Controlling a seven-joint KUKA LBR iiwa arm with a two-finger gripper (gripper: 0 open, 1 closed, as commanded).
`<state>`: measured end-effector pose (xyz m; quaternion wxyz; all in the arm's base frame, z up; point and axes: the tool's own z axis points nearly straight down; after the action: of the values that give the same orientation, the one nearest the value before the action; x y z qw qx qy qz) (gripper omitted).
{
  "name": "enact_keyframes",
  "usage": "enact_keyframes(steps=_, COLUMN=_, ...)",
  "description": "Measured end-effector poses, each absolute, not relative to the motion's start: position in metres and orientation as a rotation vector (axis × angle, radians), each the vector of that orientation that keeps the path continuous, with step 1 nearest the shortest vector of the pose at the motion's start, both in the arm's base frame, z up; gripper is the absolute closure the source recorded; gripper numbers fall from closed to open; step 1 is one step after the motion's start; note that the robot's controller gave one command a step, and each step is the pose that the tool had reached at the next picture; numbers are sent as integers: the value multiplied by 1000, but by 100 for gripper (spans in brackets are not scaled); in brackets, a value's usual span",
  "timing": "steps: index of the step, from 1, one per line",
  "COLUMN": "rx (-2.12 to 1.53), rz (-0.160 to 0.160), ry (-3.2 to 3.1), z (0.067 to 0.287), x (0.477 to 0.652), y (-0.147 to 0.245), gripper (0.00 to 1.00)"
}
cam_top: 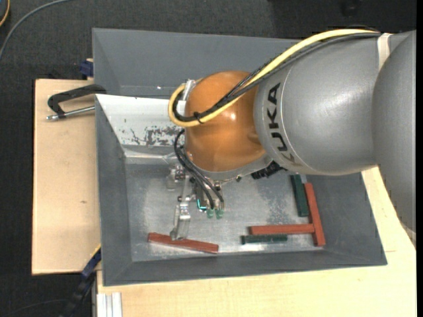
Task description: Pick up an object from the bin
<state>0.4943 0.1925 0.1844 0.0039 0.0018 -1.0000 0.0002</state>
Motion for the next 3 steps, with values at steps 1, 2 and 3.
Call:
enact_keyframes(steps=1, rx=447, rz=1, ry=-3106, z=68, x=493, y=172, gripper=0)
enact_keyframes(steps=2, rx=799, rz=-6, ry=-3046, z=102, x=496, y=220, gripper=0)
enact_keyframes(steps=3, rx=617, rz=0, ry=-3080, z=101, x=494, y=173, gripper=0)
